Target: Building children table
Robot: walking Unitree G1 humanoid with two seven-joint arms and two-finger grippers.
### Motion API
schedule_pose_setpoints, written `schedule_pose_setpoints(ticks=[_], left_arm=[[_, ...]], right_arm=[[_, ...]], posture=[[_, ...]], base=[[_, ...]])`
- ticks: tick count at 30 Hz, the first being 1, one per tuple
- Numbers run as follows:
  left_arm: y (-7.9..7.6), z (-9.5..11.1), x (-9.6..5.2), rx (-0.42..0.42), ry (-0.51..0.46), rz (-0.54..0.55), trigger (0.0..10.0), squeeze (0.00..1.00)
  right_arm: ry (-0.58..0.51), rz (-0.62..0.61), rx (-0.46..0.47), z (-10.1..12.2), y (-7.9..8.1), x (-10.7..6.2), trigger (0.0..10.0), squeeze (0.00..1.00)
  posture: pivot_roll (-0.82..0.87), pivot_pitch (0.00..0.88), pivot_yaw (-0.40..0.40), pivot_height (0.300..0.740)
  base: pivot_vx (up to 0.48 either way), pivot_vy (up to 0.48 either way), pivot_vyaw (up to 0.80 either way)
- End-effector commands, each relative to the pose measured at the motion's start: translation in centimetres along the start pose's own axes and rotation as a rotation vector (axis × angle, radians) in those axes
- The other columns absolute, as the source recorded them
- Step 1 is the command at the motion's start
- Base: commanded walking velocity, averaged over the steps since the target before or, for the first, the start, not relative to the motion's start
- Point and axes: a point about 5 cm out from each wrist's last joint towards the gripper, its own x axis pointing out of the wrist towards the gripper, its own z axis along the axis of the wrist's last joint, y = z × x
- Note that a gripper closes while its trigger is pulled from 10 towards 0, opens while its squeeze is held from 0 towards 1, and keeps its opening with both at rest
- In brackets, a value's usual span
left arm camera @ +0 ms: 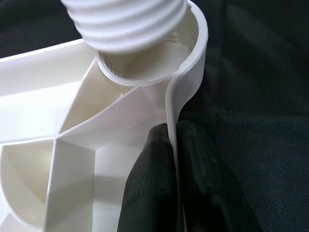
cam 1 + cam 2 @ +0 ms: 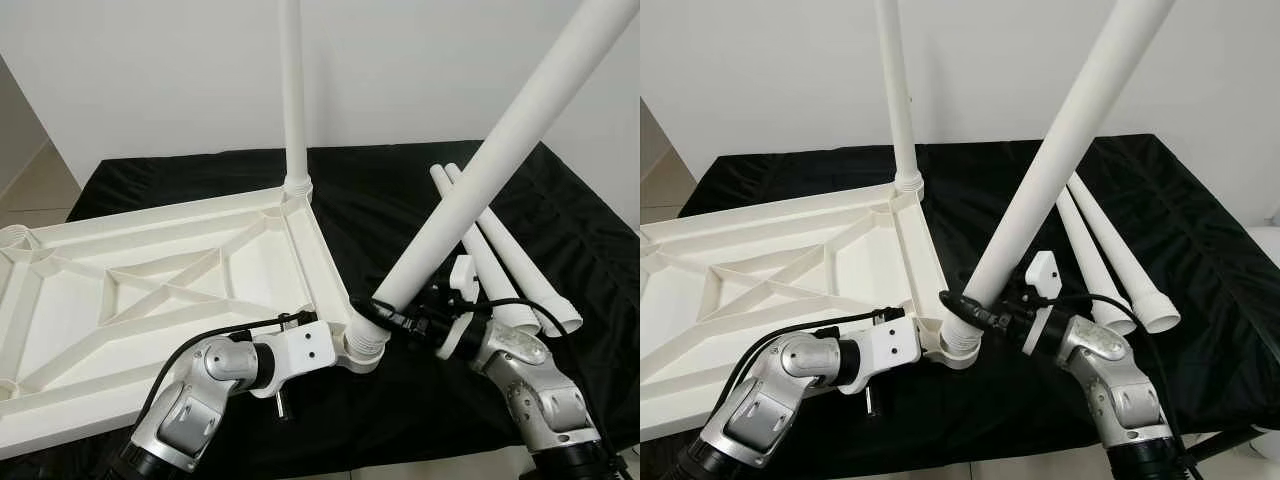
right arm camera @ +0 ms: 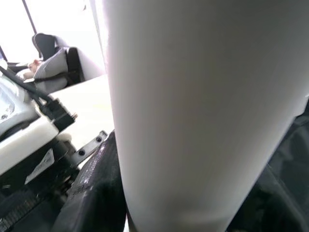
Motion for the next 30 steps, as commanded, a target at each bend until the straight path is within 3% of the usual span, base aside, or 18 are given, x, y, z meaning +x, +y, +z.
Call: schedule_pose_setpoints(ticks=[1,25,26,27,30], left_arm=[[0.3,-2.8,-0.1,-0.057,0.135,0.134,10.0,0.00],[0.3,-2.2,0.6,-0.055,0.118,0.135,10.0,0.00],[0.3,-2.1,0.7,-0.057,0.115,0.132,10.0,0.16],[0.2,-2.1,0.7,-0.069,0.108,0.125,10.0,1.00],[0.1,-2.0,0.7,-0.071,0.104,0.115,10.0,1.00]], right_arm=[[-0.026,0.002,-0.014,0.9,-0.2,0.0,10.0,0.00],[0.101,0.105,0.026,-0.9,1.4,-0.1,10.0,0.00],[0.104,0.103,0.024,-0.9,1.4,-0.2,10.0,0.00],[0.104,0.100,0.023,-0.9,1.3,-0.2,10.0,0.00],[0.105,0.099,0.023,-0.8,1.3,-0.2,10.0,0.00]], posture=[[-0.15,0.095,0.056,0.740],[-0.15,0.097,0.052,0.740],[-0.15,0.097,0.052,0.740],[-0.16,0.099,0.056,0.740],[-0.16,0.098,0.056,0.740]], base=[[0.000,0.000,0.00],[0.000,0.000,0.00],[0.000,0.000,0.00],[0.000,0.000,0.00],[0.000,0.000,0.00]])
